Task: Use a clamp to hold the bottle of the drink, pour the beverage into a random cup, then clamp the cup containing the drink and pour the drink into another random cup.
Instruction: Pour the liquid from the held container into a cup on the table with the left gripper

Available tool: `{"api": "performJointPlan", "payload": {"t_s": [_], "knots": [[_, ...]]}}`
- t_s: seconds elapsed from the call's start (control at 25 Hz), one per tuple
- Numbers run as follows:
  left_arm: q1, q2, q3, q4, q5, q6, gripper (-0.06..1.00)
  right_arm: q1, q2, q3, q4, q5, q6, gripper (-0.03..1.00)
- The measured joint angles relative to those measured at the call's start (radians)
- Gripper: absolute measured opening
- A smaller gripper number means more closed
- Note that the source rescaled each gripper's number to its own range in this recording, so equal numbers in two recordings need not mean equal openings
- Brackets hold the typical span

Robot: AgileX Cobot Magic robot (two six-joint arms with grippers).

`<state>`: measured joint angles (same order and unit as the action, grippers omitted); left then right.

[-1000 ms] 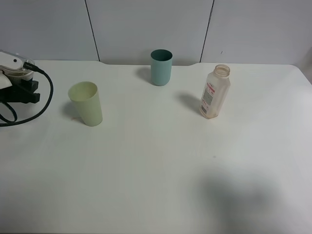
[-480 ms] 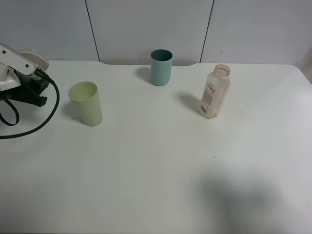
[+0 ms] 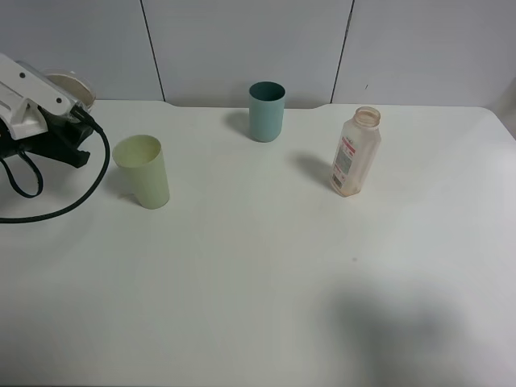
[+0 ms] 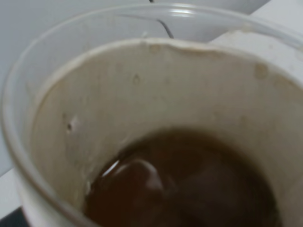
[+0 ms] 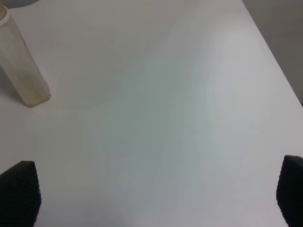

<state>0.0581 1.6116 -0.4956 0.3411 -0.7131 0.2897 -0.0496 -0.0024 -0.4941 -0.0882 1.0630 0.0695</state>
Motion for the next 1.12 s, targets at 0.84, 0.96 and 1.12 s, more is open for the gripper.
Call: {"api": "performJointPlan", "payload": {"t_s": [0.84,0.96,1.12], "knots": [[-0.048,0.000,-0.012,0.011,0.054,0.081,0.03,0.000,0.000,0.000,0.000,0.000,0.000,1.00],[-0.058,0.000,-0.012,-0.010,0.062,0.122,0.03,0.000,0.000,0.000,0.000,0.000,0.000,1.00],[-0.059,0.000,-0.012,-0.012,0.063,0.129,0.03,0.000,0.000,0.000,0.000,0.000,0.000,1.00]]}}
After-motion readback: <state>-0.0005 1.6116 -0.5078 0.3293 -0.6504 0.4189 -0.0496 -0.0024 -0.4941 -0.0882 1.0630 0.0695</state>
